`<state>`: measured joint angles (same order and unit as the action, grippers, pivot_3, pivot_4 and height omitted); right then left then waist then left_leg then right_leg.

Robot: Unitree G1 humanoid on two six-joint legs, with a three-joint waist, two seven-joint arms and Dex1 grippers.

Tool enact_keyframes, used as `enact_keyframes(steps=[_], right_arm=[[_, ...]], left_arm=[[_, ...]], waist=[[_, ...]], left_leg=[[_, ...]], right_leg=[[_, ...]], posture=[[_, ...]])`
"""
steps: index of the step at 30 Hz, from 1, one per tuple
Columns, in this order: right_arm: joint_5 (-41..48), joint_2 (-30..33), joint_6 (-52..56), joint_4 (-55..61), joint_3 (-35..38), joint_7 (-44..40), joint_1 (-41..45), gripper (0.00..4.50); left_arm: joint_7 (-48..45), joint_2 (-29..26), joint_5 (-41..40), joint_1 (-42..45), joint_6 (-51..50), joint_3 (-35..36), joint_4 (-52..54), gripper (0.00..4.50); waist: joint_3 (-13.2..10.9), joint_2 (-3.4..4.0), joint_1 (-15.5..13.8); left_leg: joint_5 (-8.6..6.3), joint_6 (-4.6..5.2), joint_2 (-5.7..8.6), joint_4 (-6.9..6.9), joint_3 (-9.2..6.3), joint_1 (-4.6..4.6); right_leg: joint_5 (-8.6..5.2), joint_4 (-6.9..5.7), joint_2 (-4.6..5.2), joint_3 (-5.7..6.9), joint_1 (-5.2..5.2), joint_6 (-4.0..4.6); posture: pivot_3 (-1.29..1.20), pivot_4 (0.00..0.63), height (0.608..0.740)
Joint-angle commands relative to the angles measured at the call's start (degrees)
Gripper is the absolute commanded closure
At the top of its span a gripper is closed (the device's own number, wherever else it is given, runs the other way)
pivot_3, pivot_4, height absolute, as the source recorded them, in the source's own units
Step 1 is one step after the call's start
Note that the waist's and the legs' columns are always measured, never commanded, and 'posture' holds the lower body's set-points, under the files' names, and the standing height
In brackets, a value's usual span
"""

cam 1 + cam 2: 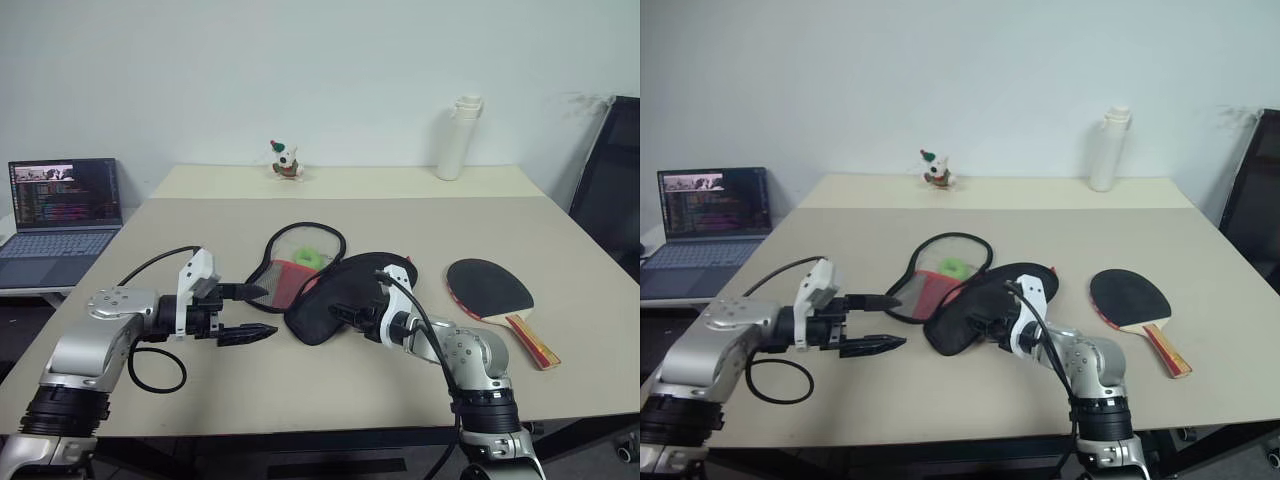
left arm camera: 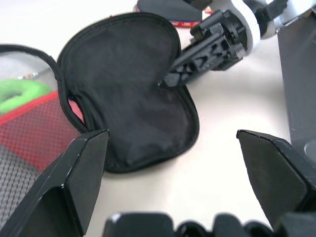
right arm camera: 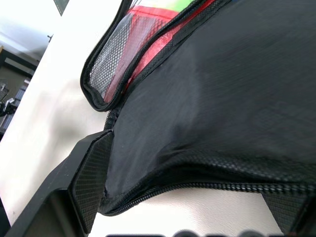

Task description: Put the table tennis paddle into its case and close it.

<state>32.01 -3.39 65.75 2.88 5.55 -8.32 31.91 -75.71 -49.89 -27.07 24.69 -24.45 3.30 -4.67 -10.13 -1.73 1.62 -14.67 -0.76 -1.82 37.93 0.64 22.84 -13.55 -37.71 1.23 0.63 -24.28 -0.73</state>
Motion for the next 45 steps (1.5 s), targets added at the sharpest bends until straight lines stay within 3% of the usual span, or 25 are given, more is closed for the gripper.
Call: enact_keyframes(steps=[1, 5, 10, 15, 22, 27, 32, 35, 45], right_arm=[[0.4, -0.2, -0.4, 1.0, 0.2, 0.2, 0.9, 1.31], [1.1, 1.2, 1.2, 0.4, 1.5, -0.3, 1.6, 2.73], [1.7, 8.0, 3.5, -3.7, 4.1, -3.3, 5.2, 4.47], [1.5, 15.6, 6.0, -10.0, 4.8, -7.7, 9.8, 4.47], [-2.5, 30.8, 5.0, -21.5, -7.5, -24.2, 16.4, 4.47], [-7.1, 33.2, -0.7, -29.0, -13.9, -32.0, 20.7, 4.47], [-12.0, 31.2, -8.5, -38.4, -15.6, -34.6, 26.4, 4.47], [-14.4, 29.9, -12.2, -43.5, -15.2, -35.1, 29.1, 3.86], [-23.6, 31.4, -25.4, -52.4, -15.8, -37.2, 32.7, 0.42]], left_arm=[[-0.9, -1.4, -0.8, 0.5, 0.3, 1.8, 1.6, 0.0], [-0.6, -1.3, -0.9, 0.1, 0.1, 1.9, 2.4, 0.0], [0.2, -0.5, -1.8, -0.2, -0.7, 1.9, 4.8, 0.0], [0.6, -0.3, -2.8, 0.2, -1.9, 1.6, 7.2, 0.0], [1.1, -0.1, -2.9, -0.6, -2.1, 1.0, 9.2, 0.0], [1.6, 0.0, -2.8, -1.3, -2.2, 0.9, 9.9, 0.0], [2.0, -0.1, -2.4, -2.2, -2.1, 1.0, 10.6, 0.0], [2.3, -0.1, -2.3, -2.5, -2.0, 0.9, 10.8, 0.0], [2.4, 0.3, -1.7, -1.8, -1.4, -0.1, 10.0, 0.0]], waist=[[0.0, 0.0, 0.0], [0.0, 0.01, 0.1], [0.0, 0.01, 0.0], [0.0, 0.02, 0.1], [-0.1, 0.1, 0.1], [-0.1, 0.1, 0.3], [-0.1, 0.1, 0.2], [-0.1, 0.1, 0.2], [-0.1, 0.12, 0.2]], left_leg=[[0.0, 0.0, 0.0, 0.0, 0.0, 0.0], [0.0, 0.0, 0.0, -0.02, -0.01, 0.0], [0.0, 0.0, 0.0, -0.01, -0.01, 0.01], [0.0, 0.0, 0.07, -0.03, 0.03, 0.01], [0.0, 0.01, 0.11, -0.04, 0.07, 0.02], [-0.01, 0.02, 0.08, -0.06, 0.08, 0.01], [-0.01, 0.01, 0.09, -0.03, 0.1, 0.03], [-0.01, 0.01, 0.08, -0.04, 0.11, 0.03], [-0.01, 0.01, 0.09, -0.05, 0.11, 0.06]], right_leg=[[0.0, -0.01, 0.0, 0.0, 0.0, 0.0], [-0.01, -0.01, -0.03, 0.01, -0.01, 0.02], [-0.01, -0.01, 0.04, 0.01, 0.0, 0.02], [-0.01, 0.01, -0.02, 0.0, -0.01, 0.02], [-0.02, 0.05, -0.05, -0.02, -0.03, 0.03], [-0.02, 0.03, -0.11, -0.03, -0.05, 0.03], [-0.02, 0.02, -0.09, -0.04, -0.07, 0.03], [-0.02, 0.02, -0.09, -0.04, -0.08, 0.03], [0.13, 0.03, -0.06, -0.03, -0.09, 0.28]], posture=[[0.0, 0.15, 0.74], [0.0, 0.15, 0.74], [0.0, 0.15, 0.74], [0.0, 0.15, 0.74], [0.0, 0.15, 0.74], [0.0, 0.15, 0.74], [0.0, 0.15, 0.74], [0.0, 0.15, 0.74], [0.0, 0.15, 0.74]])
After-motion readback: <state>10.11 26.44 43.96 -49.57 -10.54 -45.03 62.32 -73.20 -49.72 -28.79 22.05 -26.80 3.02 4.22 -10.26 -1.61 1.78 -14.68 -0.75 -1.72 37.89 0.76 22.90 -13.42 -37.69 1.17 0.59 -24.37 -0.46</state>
